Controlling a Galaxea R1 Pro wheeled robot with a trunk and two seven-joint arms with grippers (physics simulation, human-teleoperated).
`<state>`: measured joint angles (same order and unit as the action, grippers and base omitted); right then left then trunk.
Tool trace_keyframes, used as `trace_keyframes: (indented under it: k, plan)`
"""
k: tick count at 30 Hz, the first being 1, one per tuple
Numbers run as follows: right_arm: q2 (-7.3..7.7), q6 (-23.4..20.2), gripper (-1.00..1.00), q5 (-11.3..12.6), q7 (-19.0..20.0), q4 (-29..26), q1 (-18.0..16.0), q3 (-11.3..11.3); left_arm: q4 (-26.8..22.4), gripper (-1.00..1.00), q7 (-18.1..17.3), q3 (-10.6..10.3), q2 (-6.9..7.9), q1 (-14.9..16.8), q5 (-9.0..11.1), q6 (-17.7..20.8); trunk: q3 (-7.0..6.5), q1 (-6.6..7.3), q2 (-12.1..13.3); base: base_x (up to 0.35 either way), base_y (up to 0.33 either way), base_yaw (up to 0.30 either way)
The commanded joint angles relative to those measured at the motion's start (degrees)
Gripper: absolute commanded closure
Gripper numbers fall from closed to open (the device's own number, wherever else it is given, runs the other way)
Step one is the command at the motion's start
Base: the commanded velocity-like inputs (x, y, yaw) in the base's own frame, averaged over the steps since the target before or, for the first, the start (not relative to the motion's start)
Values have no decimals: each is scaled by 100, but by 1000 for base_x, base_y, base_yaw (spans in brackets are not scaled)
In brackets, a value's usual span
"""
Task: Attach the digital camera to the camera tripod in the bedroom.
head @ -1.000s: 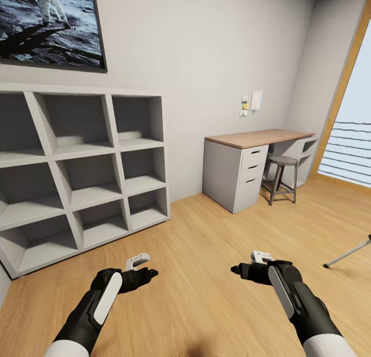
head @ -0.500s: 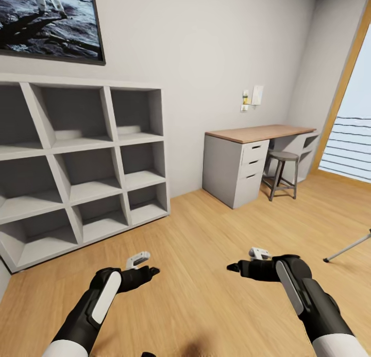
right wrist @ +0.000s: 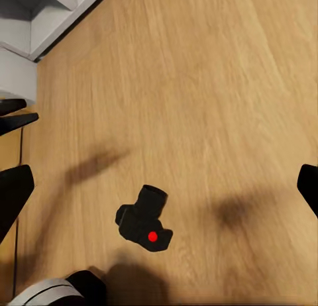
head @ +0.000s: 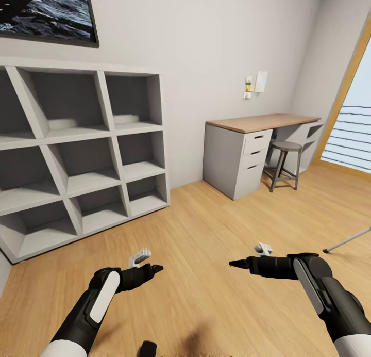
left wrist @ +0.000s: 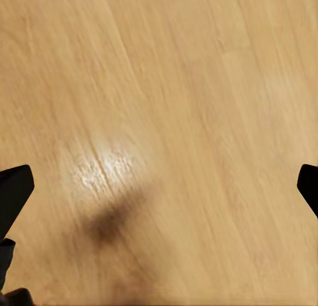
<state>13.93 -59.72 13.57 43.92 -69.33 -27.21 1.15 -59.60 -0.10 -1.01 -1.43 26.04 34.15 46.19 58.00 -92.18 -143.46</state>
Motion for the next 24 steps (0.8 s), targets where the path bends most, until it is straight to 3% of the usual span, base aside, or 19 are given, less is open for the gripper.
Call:
trace_keyframes:
  k: [1, 24]
  plan:
    - [8, -28, -100, -8, 55, 4, -3, 7, -3, -100, -4, 4, 0, 2, 4, 19, 28, -1, -4, 0, 0, 0]
    - [40, -28, -100, -5, 142, 25, -1, 8, -18, -100, 40, -14, -12, -1, -58, -13, 538, -60, -35, 0, 0, 0]
